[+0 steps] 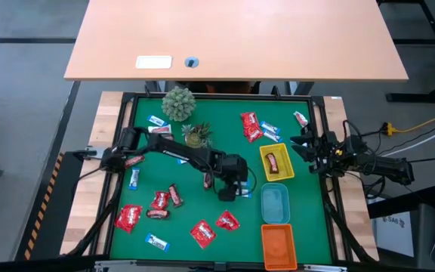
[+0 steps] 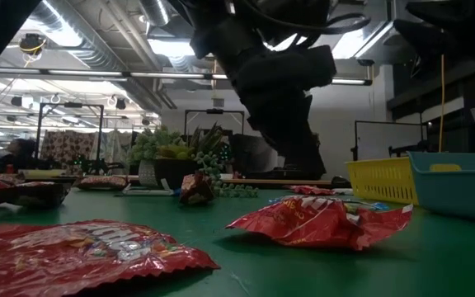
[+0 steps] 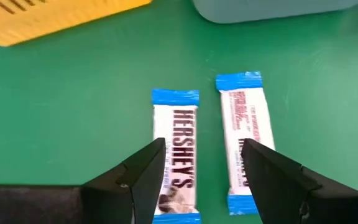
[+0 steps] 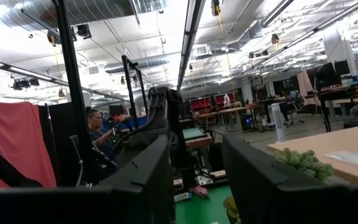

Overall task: Sort candy
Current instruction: Put the white chocolate into the blue bin

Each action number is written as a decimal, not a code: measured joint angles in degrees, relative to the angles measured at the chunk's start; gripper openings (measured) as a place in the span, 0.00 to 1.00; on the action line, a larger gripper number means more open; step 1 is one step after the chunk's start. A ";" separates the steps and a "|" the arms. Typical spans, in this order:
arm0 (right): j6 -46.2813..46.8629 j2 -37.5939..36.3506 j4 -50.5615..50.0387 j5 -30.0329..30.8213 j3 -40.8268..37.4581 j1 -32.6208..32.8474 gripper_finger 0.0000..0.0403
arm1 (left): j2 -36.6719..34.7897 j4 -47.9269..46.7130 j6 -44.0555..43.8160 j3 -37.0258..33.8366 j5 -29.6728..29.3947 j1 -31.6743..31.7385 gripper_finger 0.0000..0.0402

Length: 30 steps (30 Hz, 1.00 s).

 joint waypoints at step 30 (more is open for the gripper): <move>0.00 0.00 -1.23 -0.37 0.00 0.00 0.37 | 1.46 -3.07 0.51 0.02 0.56 1.69 0.52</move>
